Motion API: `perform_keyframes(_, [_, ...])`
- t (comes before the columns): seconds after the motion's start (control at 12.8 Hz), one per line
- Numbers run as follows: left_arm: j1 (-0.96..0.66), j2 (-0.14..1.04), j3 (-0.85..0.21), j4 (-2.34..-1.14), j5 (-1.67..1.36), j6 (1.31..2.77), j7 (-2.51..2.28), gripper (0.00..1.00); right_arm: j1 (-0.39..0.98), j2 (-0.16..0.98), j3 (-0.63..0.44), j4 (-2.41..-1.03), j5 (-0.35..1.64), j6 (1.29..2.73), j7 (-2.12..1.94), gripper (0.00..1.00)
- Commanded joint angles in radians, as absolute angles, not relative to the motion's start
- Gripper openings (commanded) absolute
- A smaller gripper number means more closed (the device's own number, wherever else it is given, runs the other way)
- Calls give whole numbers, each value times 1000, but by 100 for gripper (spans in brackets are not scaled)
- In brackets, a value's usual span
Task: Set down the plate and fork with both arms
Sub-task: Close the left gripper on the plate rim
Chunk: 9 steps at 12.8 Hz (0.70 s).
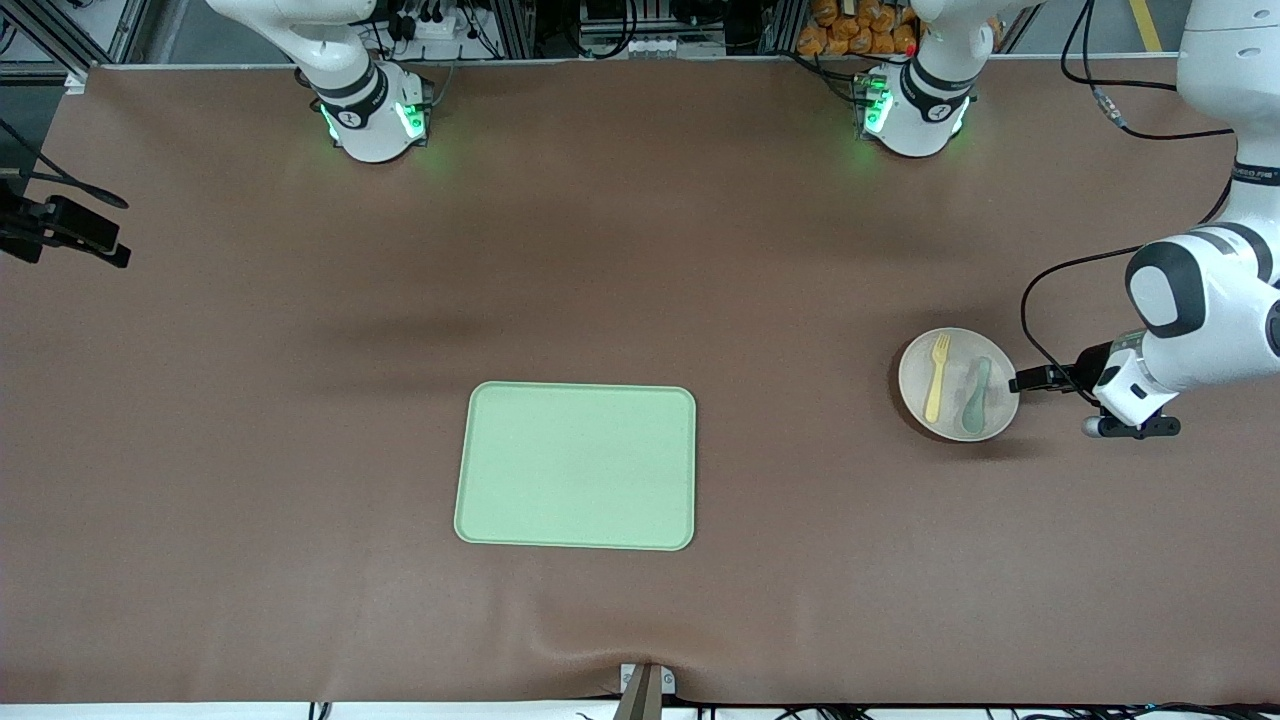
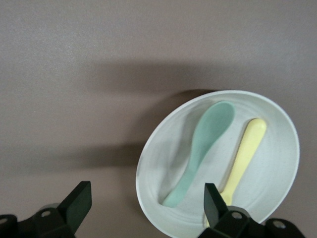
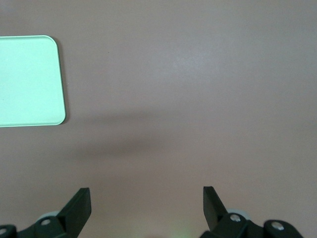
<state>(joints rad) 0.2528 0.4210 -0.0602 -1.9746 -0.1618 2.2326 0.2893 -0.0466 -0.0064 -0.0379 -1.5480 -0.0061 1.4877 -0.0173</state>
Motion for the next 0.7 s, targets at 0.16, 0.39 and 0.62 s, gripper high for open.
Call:
perform_keyframes(0.16, [288, 472, -69, -1977, -186, 2253, 397, 98, -74, 2, -25, -1529, 14, 1473, -37, 100])
perform_keyframes(0.39, [304, 509, -71, -1976, -250, 2267, 446, 97, -74, 2, -25, -1529, 14, 1473, -38, 100])
perform_keyframes(0.62, [301, 522, -71, -1976, -261, 2279, 479, 71, -74, 2, -25, -1529, 14, 1473, -37, 100])
